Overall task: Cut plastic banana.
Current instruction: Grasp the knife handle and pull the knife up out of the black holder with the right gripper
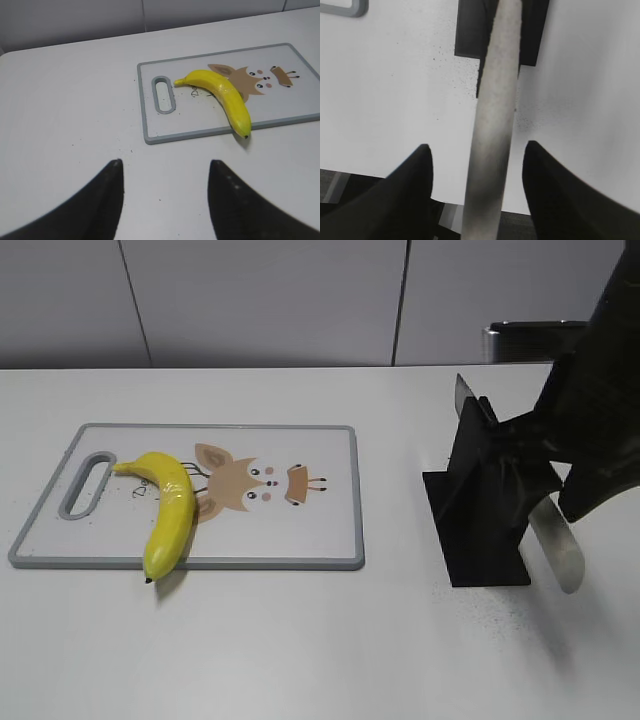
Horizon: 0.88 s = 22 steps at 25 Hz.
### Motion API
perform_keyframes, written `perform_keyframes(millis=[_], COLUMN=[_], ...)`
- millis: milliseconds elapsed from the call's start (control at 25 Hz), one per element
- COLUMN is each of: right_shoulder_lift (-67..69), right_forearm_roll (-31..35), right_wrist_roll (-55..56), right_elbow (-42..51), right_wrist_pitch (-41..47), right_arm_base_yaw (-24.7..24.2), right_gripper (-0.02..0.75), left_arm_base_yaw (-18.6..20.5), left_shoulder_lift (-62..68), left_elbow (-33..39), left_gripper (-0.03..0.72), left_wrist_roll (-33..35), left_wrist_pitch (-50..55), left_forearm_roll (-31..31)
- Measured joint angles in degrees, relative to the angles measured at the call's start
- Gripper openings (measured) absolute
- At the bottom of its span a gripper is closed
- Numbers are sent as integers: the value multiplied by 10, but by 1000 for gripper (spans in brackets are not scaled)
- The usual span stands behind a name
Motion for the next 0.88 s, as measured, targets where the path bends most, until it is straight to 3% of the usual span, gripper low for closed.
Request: perform_keyframes(millis=[640, 760, 880], right_shoulder_lift=[23, 23, 23], right_forearm_roll=[-1, -2, -2], right_wrist_roll=[28, 29, 36], right_elbow=[51, 51, 51], right_wrist_pitch=[-61, -63, -64], right_arm_base_yaw=[0, 0, 0], right_gripper=[445, 405, 317], left_arm_base_yaw=[0, 0, 0], left_shoulder_lift=[0, 0, 0], left_elbow=[0, 0, 0], left_gripper=[521, 521, 520], left_wrist_roll=[0, 0, 0], left_wrist_pitch=[0, 0, 0], left_forearm_roll=[0, 0, 0])
